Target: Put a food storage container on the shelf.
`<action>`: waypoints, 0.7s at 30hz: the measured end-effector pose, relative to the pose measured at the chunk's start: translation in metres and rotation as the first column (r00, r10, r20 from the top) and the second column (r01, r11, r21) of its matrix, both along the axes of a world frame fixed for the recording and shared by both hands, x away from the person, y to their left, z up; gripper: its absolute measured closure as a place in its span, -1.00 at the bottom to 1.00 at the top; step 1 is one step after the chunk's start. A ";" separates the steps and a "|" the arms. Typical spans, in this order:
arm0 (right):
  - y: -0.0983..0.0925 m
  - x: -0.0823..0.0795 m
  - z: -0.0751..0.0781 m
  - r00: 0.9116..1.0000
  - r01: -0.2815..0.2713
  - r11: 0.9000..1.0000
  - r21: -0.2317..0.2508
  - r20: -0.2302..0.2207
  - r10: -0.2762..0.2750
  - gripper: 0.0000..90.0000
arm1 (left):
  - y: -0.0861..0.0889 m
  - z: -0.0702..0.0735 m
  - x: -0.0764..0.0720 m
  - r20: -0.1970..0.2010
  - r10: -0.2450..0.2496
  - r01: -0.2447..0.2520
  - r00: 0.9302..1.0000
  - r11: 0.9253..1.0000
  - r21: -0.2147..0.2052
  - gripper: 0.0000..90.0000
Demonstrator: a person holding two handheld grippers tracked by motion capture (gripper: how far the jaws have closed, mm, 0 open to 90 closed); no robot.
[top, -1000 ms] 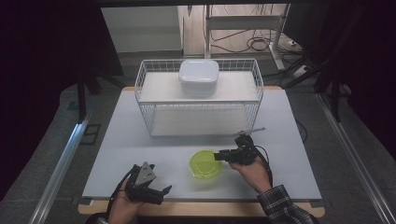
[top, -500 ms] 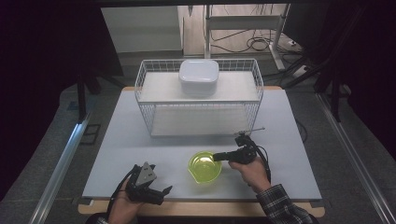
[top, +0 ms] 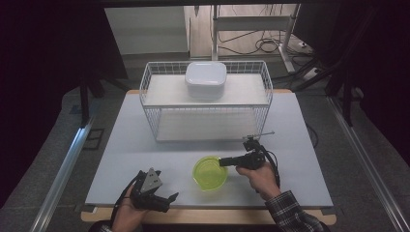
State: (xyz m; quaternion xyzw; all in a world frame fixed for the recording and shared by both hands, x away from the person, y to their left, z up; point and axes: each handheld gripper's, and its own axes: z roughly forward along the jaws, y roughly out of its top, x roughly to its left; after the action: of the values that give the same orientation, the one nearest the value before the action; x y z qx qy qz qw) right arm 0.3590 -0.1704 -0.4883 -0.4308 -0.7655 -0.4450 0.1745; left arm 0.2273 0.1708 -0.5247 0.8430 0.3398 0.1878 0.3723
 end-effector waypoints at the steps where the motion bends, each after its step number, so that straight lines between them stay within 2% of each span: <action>1: 0.000 0.000 0.001 1.000 0.001 1.000 0.003 0.004 -0.001 0.82 | 0.000 0.000 0.000 0.000 0.000 0.000 1.000 1.000 0.000 -0.90; 11: -0.007 0.001 0.019 0.999 0.026 0.998 0.049 0.029 -0.027 0.82 | 0.003 0.001 0.001 0.003 0.020 -0.020 1.000 1.000 -0.022 -0.91; 16: -0.012 0.004 0.036 0.998 0.042 0.995 0.090 0.044 -0.046 0.82 | 0.004 0.002 0.001 0.004 0.029 -0.029 1.000 0.999 -0.030 -0.92; 21: -0.014 0.006 0.049 0.997 0.051 0.993 0.108 0.056 -0.057 0.82 | 0.005 0.002 0.001 0.001 0.038 -0.038 0.999 0.998 -0.050 -0.93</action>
State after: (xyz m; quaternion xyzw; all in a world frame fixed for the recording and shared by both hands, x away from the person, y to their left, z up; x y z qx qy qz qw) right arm 0.3655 -0.1843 -0.4391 -0.4281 -0.7336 -0.5020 0.1626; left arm 0.2287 0.1758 -0.5222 0.8265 0.3603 0.1869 0.3900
